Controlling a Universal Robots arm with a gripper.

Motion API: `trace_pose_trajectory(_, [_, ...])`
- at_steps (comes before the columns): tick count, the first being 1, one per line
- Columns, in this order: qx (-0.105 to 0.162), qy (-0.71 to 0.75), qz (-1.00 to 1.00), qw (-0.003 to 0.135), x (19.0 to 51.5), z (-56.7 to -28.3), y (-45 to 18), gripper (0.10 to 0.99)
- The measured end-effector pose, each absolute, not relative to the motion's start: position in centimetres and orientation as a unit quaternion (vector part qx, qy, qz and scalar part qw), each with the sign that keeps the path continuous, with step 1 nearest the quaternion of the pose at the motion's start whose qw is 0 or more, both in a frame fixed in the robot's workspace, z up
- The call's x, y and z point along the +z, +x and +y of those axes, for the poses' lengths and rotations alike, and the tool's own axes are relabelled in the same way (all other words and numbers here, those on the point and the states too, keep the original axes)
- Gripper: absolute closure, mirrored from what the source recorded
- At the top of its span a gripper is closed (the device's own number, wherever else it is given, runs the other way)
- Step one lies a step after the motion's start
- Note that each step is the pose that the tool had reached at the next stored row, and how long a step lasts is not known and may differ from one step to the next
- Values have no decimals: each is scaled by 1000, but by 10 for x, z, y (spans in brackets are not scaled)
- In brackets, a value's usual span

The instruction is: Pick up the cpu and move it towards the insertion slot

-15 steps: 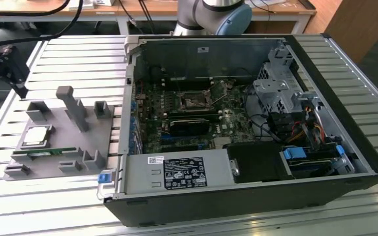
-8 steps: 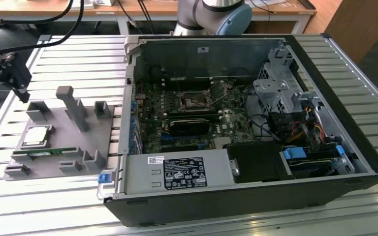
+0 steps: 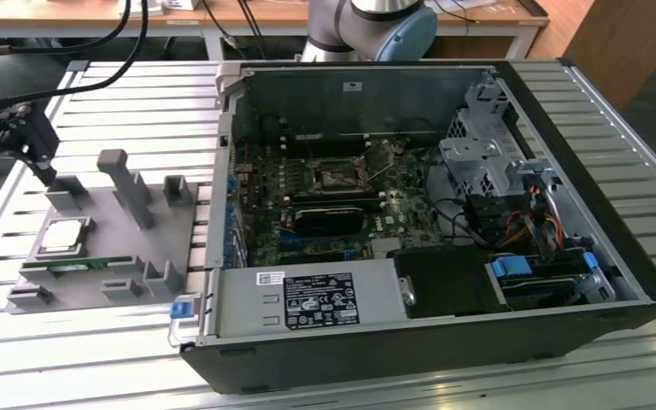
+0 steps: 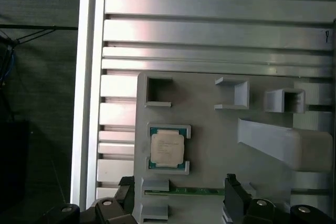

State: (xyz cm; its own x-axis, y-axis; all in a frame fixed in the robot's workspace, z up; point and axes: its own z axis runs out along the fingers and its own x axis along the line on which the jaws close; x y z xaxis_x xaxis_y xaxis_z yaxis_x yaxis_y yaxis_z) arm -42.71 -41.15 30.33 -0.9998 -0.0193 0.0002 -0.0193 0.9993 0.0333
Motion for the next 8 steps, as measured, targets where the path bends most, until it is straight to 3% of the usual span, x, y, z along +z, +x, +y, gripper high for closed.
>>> trace_pose_trajectory(8, [-17, 10, -1000, 1, 291, -415, -428, 310])
